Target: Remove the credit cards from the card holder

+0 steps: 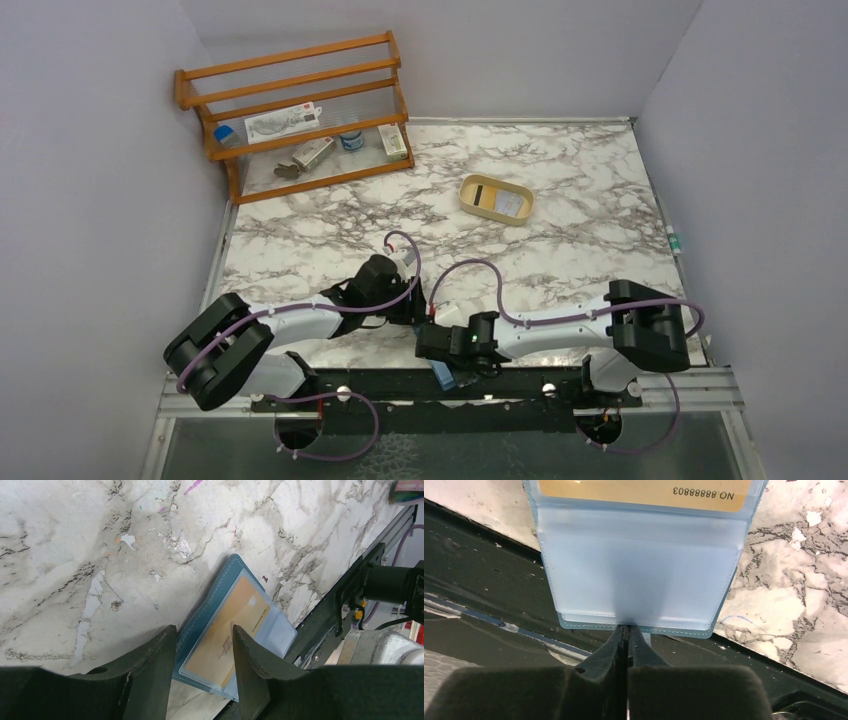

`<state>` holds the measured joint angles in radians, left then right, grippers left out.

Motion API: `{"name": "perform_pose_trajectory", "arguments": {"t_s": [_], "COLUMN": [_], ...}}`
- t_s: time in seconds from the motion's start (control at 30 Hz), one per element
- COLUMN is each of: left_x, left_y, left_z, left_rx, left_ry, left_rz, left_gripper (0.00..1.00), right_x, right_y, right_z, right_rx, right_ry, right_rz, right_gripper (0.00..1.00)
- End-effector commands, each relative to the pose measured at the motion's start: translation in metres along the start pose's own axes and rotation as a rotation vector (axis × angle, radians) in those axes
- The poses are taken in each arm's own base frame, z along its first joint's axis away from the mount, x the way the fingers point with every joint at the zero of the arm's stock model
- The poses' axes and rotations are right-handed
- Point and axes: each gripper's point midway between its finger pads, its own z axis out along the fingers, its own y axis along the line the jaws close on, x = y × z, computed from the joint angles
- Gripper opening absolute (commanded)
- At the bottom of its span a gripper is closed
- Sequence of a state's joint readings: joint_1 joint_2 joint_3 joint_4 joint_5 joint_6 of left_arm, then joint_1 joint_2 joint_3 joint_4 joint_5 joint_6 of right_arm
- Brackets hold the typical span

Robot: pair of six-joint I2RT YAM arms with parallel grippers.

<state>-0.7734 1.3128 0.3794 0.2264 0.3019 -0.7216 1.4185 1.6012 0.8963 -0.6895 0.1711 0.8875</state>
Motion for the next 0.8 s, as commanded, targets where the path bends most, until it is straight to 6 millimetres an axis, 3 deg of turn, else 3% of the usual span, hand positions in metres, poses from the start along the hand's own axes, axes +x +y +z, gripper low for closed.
{"name": "perform_pose_trajectory", "arguments": {"t_s": [0.0, 0.2, 0.43, 0.63, 0.77], "left_x": [0.015, 0.018, 0.02, 0.02, 0.02], "left_y": [0.018, 0.016, 0.005, -0.001, -0.004], "left_z": [-0.004, -0.009, -0.017, -0.021, -0.024], "left_rx": [-0.073, -0.06, 0.003, 0.042, 0.053], "left_ry": [0.04, 0.036, 0.016, 0.001, -0.01], "left_rz": [-0.021, -0.032, -0.05, -0.08, -0.087], "left_gripper": [0.47, 0.47, 0.47, 0.47, 0.47], "right_x": [0.005, -0.01, -0.048, -0.082, -0.094], "right_y": [-0.033, -0.052, -0.081, -0.083, -0.081], "right_z": [0.033, 0.038, 0.036, 0.051, 0.058], "right_rx": [0.156, 0.154, 0.137, 0.129, 0.117], "right_ry": [0.003, -0.017, -0.067, -0.084, -0.082], "right_rz": [-0.018, 0.039, 0.095, 0.086, 0.078], "right_gripper": [0.01, 0.01, 0.01, 0.01, 0.0]}}
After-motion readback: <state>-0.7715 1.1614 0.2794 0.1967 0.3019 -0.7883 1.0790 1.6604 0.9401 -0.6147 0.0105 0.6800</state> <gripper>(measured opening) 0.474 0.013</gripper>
